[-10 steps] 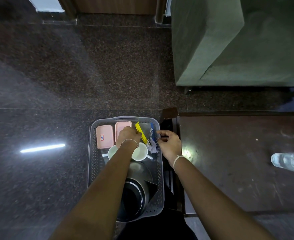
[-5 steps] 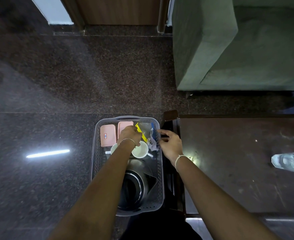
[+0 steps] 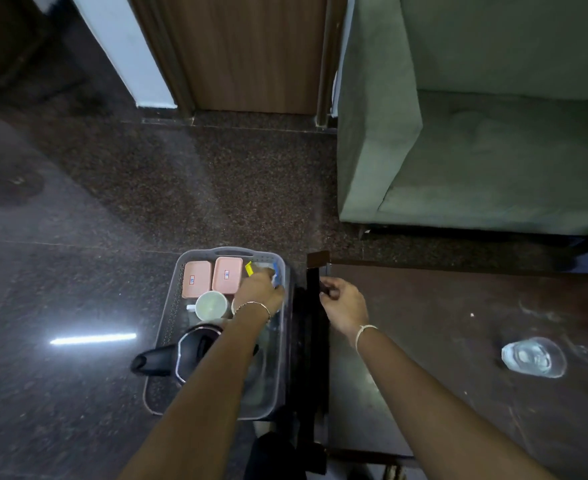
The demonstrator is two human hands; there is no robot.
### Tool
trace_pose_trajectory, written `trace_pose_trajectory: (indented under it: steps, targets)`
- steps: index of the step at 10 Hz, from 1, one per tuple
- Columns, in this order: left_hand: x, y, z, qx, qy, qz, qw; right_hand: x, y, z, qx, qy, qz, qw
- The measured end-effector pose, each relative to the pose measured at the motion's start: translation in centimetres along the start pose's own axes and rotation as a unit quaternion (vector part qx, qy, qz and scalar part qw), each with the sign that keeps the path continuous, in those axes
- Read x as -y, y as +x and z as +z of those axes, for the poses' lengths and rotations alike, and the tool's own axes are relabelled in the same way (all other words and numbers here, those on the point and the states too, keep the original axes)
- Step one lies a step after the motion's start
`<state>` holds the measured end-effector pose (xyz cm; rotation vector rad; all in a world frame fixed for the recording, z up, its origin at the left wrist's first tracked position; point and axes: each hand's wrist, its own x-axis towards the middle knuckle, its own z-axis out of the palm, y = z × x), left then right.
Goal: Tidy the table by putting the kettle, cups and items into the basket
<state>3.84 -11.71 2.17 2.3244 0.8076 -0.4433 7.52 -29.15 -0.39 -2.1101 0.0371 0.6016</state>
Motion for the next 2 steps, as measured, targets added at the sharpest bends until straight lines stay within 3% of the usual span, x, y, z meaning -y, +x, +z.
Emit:
trace_pose_trajectory:
  steps: [2]
  targets:
    - [-6.6, -6.6, 4.3, -0.083, 0.03, 0.042, 0.995, -2.9, -2.6, -9.5, -0.013, -0.12, -0.073, 0.99]
